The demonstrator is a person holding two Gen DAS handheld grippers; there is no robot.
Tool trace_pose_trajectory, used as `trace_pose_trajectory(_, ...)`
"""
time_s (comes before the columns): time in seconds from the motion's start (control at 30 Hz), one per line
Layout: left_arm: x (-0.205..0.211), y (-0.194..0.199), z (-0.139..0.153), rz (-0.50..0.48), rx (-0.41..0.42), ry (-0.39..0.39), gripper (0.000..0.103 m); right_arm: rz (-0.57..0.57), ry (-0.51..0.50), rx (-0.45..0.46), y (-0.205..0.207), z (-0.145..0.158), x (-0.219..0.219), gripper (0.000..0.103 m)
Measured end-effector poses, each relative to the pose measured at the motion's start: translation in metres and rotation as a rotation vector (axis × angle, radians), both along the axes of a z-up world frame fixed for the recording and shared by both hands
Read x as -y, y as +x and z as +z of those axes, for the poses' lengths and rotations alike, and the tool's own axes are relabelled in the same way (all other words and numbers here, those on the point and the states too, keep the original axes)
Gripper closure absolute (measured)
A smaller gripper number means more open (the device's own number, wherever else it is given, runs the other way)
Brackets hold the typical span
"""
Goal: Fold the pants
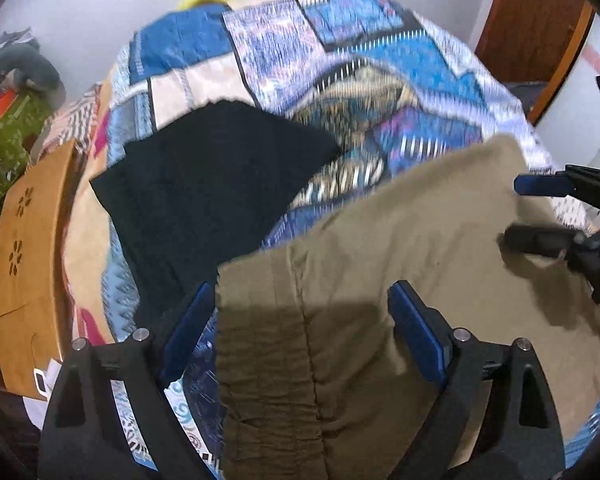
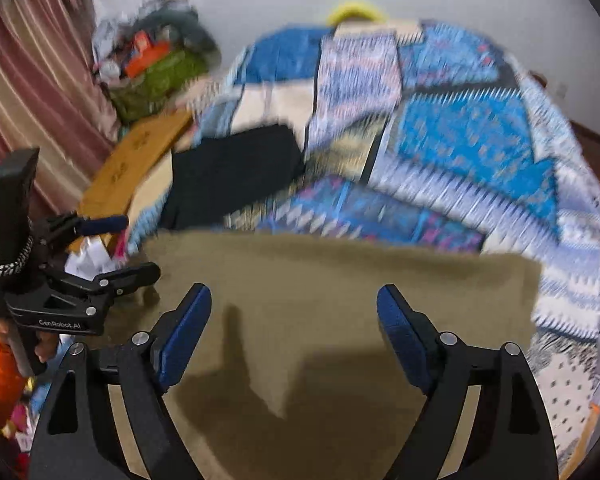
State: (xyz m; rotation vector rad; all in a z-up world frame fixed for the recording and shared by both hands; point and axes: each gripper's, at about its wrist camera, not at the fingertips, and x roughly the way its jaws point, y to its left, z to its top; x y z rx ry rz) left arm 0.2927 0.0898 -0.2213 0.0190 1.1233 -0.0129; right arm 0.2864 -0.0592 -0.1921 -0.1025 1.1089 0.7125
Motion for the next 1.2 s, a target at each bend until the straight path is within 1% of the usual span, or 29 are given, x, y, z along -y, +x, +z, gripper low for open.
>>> trace_pose_trajectory(0.07,-0.001,-0.004,-0.006,-0.001,-0.01,0.001,0.011,0.038,-0.062,-0.05,-0.007,-0.016,-0.008,0.02)
trace_pose_trajectory(0.1,-0.003,-0.006,-0.007,0.0,-0.011,-0.005,0.011,0.051,-0.081,-0.048,-0.011,-0.02,-0.01,0.021)
trace_pose_trajectory(0.13,-0.003,-0.008,-0.007,0.001,-0.009,-0.007,0.011,0.051,-0.079,-0.029,-0.015,-0.019,-0.008,0.021)
trace_pose_trajectory(0.23,-0.004,-0.017,-0.003,-0.001,0.002,0.009,0.01,0.032,-0.052,-0.075,-0.019,-0.016,0.002,0.02)
trace_pose_trajectory(0.27,-0.004,-0.019,-0.002,-0.001,0.005,0.014,0.01,0.026,-0.048,-0.077,-0.022,-0.016,0.005,0.02)
trace_pose_trajectory(0.37,-0.003,-0.032,0.003,-0.006,0.028,0.042,0.011,0.002,-0.062,-0.053,-0.034,-0.015,0.013,0.02)
trace_pose_trajectory(0.5,-0.001,-0.049,0.01,-0.007,0.055,0.073,0.01,-0.042,-0.056,-0.029,-0.051,-0.012,0.03,0.02)
trace_pose_trajectory(0.63,0.002,-0.07,0.014,-0.029,0.078,0.125,0.009,-0.067,-0.063,-0.01,-0.071,-0.008,0.043,0.02)
trace_pose_trajectory(0.73,0.0,-0.081,0.017,-0.016,0.09,0.12,0.009,-0.092,-0.072,0.023,-0.086,-0.006,0.05,0.02)
trace_pose_trajectory(0.9,-0.007,-0.095,0.021,0.032,0.105,0.081,0.009,-0.148,-0.062,0.035,-0.106,-0.006,0.069,0.019)
trace_pose_trajectory(1.0,-0.009,-0.103,0.024,0.052,0.115,0.08,0.007,-0.184,-0.057,0.041,-0.118,-0.004,0.083,0.019)
trace_pose_trajectory(1.1,-0.012,-0.11,0.029,0.054,0.113,0.085,0.006,-0.19,-0.062,0.057,-0.126,0.004,0.091,0.019)
trace_pose_trajectory(1.2,-0.015,-0.114,0.038,0.069,0.121,0.094,0.006,-0.199,-0.08,0.119,-0.129,0.021,0.091,0.019)
